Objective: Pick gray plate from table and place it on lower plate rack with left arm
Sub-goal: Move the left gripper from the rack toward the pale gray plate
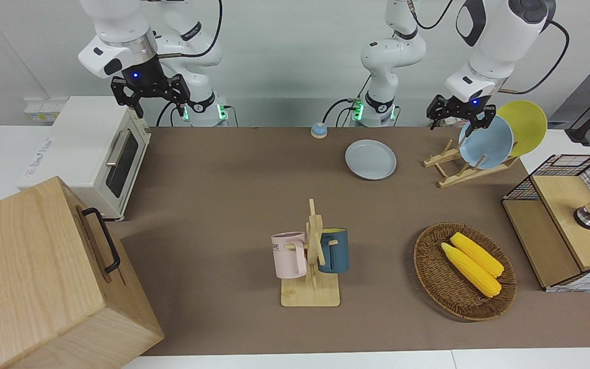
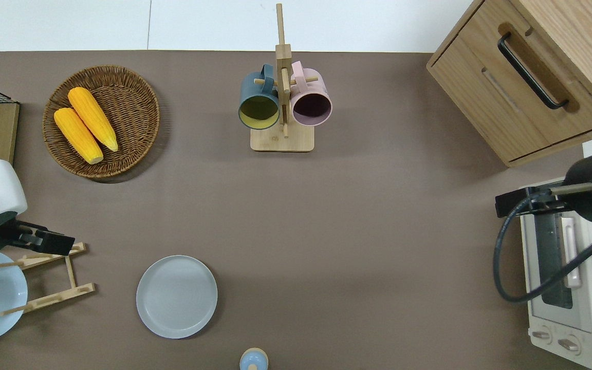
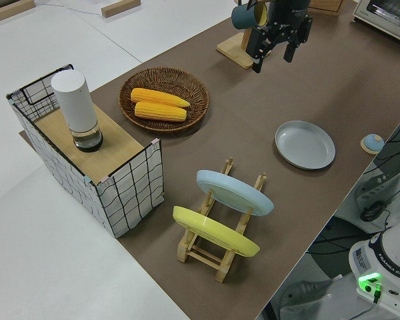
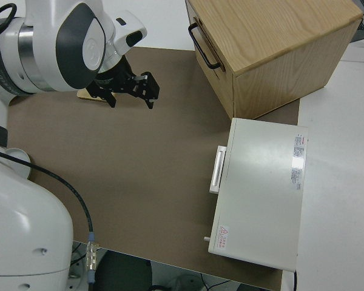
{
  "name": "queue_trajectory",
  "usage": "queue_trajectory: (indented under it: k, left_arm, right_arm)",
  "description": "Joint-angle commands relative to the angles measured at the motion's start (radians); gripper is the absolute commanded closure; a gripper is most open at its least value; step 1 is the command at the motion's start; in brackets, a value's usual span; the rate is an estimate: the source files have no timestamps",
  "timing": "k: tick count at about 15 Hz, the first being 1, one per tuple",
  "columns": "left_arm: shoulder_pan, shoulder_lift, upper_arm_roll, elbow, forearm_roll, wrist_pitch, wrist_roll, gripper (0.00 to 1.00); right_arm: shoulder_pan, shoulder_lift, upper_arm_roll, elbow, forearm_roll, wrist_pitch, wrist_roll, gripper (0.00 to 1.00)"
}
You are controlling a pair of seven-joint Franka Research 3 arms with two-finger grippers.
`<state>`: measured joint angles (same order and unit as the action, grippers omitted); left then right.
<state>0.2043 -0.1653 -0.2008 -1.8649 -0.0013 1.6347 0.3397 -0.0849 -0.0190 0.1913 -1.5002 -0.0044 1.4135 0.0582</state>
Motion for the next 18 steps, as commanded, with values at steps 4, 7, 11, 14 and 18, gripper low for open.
queue_trajectory:
  k: [4,7,11,14,18]
  left_arm:
    - [0.004,0.004,0.001,-0.019,-0.008,-0.015,-0.040,0.00]
    - [0.006,-0.002,0.001,-0.036,-0.011,-0.012,-0.054,0.00]
    - [0.006,-0.011,0.003,-0.117,-0.034,0.031,-0.064,0.00]
    - [0.006,-0.028,0.004,-0.230,-0.035,0.146,-0.122,0.00]
    - [-0.009,-0.069,0.003,-0.351,-0.061,0.224,-0.185,0.00]
  right_arm:
    - [-0.007,-0.002,0.007,0.006,0.007,-0.014,0.000,0.011]
    - [-0.007,-0.002,0.005,0.006,0.007,-0.014,0.000,0.011]
    - [-0.007,-0.002,0.007,0.006,0.007,-0.014,0.000,0.011]
    - [-0.007,-0.002,0.007,0.006,0.007,-0.014,0.000,0.013]
    - [-0.007,-0.002,0.007,0.006,0.007,-0.014,-0.001,0.013]
